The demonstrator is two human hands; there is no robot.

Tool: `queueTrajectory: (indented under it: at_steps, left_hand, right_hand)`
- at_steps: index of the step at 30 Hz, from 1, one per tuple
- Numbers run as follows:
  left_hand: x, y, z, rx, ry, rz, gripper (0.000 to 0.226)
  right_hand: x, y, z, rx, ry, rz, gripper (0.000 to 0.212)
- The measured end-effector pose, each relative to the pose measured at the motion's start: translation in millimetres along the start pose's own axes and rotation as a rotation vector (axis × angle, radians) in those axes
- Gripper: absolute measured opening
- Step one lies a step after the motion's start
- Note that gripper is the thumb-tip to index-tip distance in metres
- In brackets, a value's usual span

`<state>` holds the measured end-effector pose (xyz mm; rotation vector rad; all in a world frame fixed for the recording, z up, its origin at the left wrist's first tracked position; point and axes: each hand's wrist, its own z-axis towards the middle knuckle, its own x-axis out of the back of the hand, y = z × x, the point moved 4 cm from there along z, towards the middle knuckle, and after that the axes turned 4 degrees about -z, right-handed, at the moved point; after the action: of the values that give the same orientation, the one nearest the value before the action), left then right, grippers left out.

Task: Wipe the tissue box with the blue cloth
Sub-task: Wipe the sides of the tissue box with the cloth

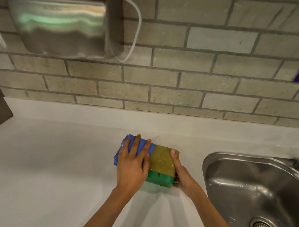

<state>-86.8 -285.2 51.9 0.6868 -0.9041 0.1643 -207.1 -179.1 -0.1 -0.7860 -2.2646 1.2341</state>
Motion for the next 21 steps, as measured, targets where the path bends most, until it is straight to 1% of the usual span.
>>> queueTrajectory:
  at_steps: [3, 8, 9, 10, 12, 14, 15, 16, 18, 20, 21]
  left_hand:
    - [0, -1, 1, -0.010, -0.009, -0.010, 0.045]
    - [-5, 9, 4, 0.087, -0.025, -0.051, 0.046]
    - [-5, 15, 4, 0.084, -0.030, -0.052, 0.046]
    - [-4, 23, 2, 0.052, -0.023, -0.046, 0.045]
    - [0, 33, -7, -0.084, 0.005, -0.007, 0.042]
    - [3, 28, -18, -0.207, 0.007, 0.063, 0.037]
    - [5, 20, -21, -0.230, 0.003, 0.091, 0.037]
    - [8, 12, -20, -0.221, 0.012, 0.103, 0.038]
    - [10, -1, -12, -0.088, 0.038, 0.071, 0.038]
    - [7, 0, 0, 0.085, 0.025, 0.004, 0.041]
    - [2, 4, 4, 0.138, 0.017, -0.028, 0.043]
  right_hand:
    - [0, 0, 0, 0.009, -0.015, 0.004, 0.089]
    - [-3, -2, 2, 0.016, -0.050, 0.053, 0.079]
    - [-3, -2, 3, 0.017, -0.051, 0.067, 0.078]
    - [-3, -1, 4, 0.016, -0.049, 0.084, 0.079]
    - [-2, 0, 6, 0.017, -0.047, 0.115, 0.083]
    - [-1, 0, 5, 0.017, -0.049, 0.119, 0.085]
    - [0, -1, 5, 0.017, -0.048, 0.112, 0.085]
    - [0, -1, 4, 0.018, -0.044, 0.099, 0.085]
    - [-2, -4, 2, 0.020, -0.028, 0.071, 0.089]
    - [-5, -8, 1, 0.019, -0.018, 0.050, 0.102]
    - [-7, -9, 1, 0.017, -0.017, 0.046, 0.109]
